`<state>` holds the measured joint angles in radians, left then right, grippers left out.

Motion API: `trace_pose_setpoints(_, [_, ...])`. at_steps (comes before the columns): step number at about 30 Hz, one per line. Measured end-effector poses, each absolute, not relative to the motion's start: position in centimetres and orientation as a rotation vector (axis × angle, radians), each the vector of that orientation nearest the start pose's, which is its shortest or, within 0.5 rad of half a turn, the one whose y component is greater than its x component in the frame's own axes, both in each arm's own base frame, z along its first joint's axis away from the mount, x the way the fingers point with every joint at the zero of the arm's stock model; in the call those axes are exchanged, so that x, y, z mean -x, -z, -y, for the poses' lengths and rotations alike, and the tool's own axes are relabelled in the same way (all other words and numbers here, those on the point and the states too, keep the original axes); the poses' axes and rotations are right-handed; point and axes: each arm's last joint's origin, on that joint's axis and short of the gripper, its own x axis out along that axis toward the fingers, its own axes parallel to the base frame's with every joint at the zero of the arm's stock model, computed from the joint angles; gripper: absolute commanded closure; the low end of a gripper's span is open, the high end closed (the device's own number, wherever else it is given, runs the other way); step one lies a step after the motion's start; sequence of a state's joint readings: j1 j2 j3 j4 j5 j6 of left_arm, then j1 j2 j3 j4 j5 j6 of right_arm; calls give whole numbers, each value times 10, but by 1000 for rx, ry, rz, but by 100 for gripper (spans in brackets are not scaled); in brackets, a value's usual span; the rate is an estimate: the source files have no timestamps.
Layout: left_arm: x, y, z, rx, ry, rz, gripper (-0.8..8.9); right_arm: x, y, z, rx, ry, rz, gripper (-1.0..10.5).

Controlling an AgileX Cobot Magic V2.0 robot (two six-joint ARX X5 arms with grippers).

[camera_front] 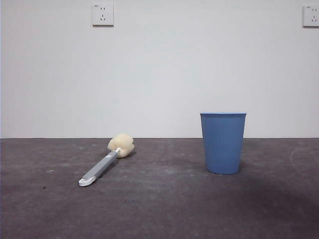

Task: Pick up the cup brush,pick up the cup,insert the brush into the cup,clean the cup,put the cup brush back,put the cup back to the fixed position on the table

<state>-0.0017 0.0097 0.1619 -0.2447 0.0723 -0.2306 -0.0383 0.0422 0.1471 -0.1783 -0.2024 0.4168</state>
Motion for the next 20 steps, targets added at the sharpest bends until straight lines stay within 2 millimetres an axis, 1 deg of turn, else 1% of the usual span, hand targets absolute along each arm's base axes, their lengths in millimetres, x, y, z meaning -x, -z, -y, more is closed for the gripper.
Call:
trace_pose_setpoints(4, [-80,-213,3,242,87,-122,821,-87,-219,-4,-427,-215,-86,959])
trace_pose_setpoints(7, [-78,-227,5,248,135,-166,821,-87,-238,-6,-410,-280,-116,959])
trace_pose_setpoints(11, [-78,-248,7,255,220,-234,821,-89,-261,-9,-356,-356,-225,958])
trace_pose_setpoints(15, [-79,-267,10,222,319,-317,821,-90,-282,-11,-289,-452,-359,958])
trace_pose_setpoints(20, [-82,-285,14,180,469,-421,821,-92,-307,-14,-213,-563,-500,958])
